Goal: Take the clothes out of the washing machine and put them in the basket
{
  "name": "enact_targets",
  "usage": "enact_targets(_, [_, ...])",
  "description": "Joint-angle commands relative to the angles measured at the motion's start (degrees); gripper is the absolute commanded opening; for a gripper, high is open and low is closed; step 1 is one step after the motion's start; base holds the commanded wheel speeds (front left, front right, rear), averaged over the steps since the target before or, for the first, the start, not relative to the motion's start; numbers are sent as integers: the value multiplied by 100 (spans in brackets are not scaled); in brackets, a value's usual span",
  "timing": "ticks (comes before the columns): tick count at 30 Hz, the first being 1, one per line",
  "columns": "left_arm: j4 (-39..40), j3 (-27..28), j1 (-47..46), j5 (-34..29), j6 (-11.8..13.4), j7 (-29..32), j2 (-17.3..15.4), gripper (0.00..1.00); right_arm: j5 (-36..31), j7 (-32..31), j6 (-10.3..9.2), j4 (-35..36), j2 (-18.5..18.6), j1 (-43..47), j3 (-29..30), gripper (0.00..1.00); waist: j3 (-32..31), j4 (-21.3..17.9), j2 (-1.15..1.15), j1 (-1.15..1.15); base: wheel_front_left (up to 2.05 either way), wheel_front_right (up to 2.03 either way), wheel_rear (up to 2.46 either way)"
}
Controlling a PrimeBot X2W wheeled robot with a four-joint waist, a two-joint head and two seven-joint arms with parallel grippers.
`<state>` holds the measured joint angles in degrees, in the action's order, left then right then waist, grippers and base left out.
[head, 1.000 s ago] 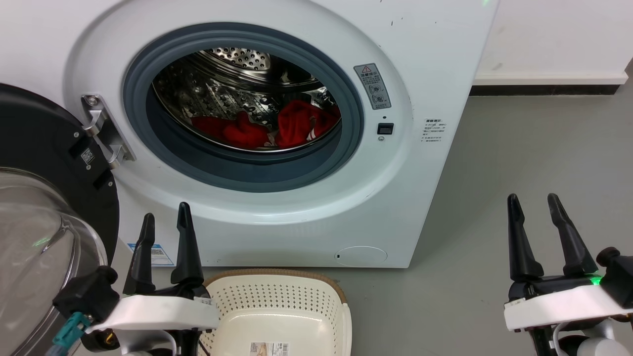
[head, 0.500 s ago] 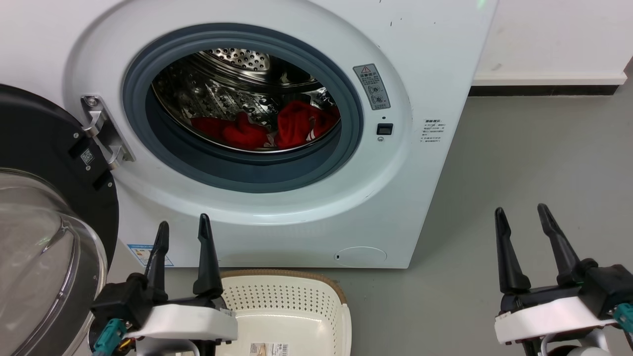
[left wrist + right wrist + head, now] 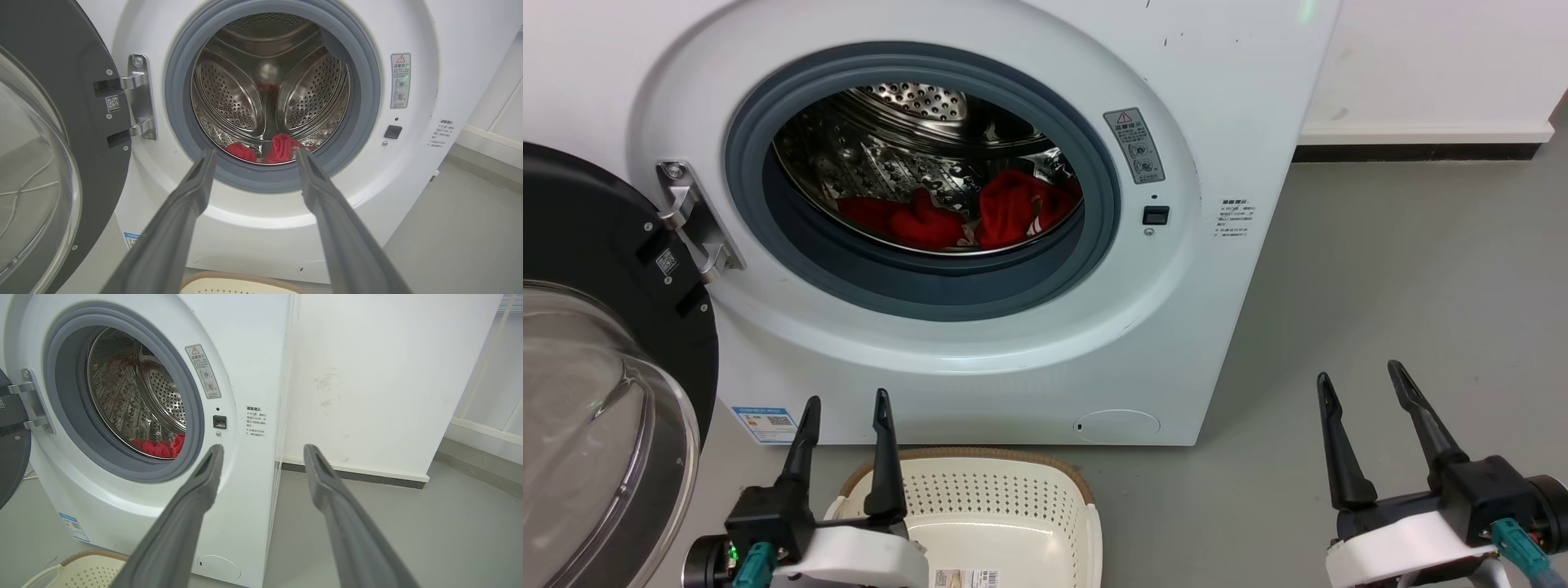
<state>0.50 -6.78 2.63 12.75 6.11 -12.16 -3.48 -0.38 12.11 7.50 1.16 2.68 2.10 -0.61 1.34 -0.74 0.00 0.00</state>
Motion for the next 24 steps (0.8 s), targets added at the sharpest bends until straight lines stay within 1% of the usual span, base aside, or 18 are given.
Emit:
enact_targets(1, [4, -43, 17, -184, 34, -45, -17, 100, -166, 54, -2, 8, 27, 29, -5, 100, -3, -1, 0, 0, 0, 0, 0])
enact_targets(5, [-113, -135, 46, -433, 127, -90, -44, 100, -370, 102, -2, 11, 28, 52, -20, 100, 1, 0, 0, 0, 0, 0, 0])
enact_targets(14, [-209, -427, 2, -911, 217, -193, -169, 100, -808, 199, -2, 91, 30, 52, -109, 100, 29, 1, 0, 0, 0, 0, 0])
enact_targets(17, [-113, -520, -27, -1068, 333, -224, -230, 100, -887, 221, -2, 105, 30, 49, -119, 100, 52, -2, 0, 0, 0, 0, 0])
enact_targets(20, [-54, -571, -6, -1090, 352, -254, -249, 100, -665, 265, -3, 44, 31, 81, -31, 100, 69, -3, 0, 0, 0, 0, 0])
enact_targets(24, [-47, -449, 70, -976, 258, -290, -178, 100, -257, 299, -3, -140, 30, 108, 132, 100, 86, -7, 0, 0, 0, 0, 0])
